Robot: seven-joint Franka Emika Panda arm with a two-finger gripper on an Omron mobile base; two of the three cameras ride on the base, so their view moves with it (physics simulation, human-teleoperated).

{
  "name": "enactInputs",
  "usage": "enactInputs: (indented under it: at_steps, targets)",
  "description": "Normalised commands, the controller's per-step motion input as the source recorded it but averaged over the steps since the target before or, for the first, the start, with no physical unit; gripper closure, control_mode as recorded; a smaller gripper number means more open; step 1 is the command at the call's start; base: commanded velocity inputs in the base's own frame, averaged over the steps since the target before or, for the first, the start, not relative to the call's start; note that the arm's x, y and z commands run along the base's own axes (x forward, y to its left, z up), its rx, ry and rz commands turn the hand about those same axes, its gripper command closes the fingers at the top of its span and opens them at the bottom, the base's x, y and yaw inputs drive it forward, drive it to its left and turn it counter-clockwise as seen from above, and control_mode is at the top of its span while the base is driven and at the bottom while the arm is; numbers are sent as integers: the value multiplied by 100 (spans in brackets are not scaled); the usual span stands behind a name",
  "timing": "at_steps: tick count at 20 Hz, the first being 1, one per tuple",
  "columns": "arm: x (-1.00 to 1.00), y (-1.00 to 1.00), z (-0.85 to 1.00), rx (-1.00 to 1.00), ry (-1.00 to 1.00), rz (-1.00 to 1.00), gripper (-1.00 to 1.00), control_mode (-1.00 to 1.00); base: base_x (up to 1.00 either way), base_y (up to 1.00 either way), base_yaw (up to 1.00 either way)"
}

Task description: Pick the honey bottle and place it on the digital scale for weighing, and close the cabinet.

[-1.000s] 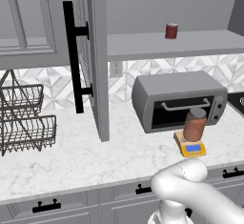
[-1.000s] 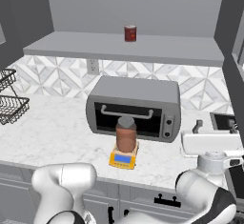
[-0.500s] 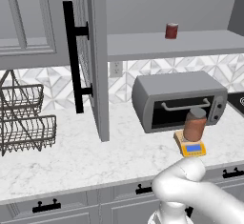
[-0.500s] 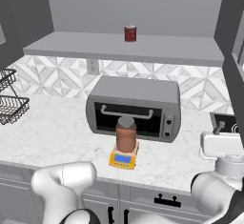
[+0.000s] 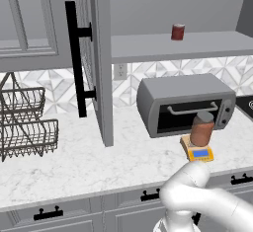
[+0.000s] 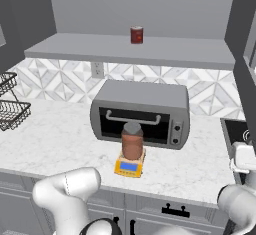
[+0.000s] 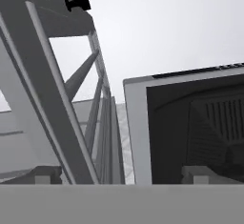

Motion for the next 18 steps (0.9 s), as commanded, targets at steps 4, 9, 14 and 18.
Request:
enactInputs:
  at_steps: [4, 9, 14, 18]
  targets:
    - [-17, -54, 32, 4, 20, 0, -100, -100, 0, 0, 0]
    - [-18, -15, 69, -2, 23, 0, -100, -100, 0, 0, 0]
    - [0, 46, 87, -21, 9, 0, -100, -100, 0, 0, 0]
    - [0, 98, 85, -39, -8, 0, -100, -100, 0, 0, 0]
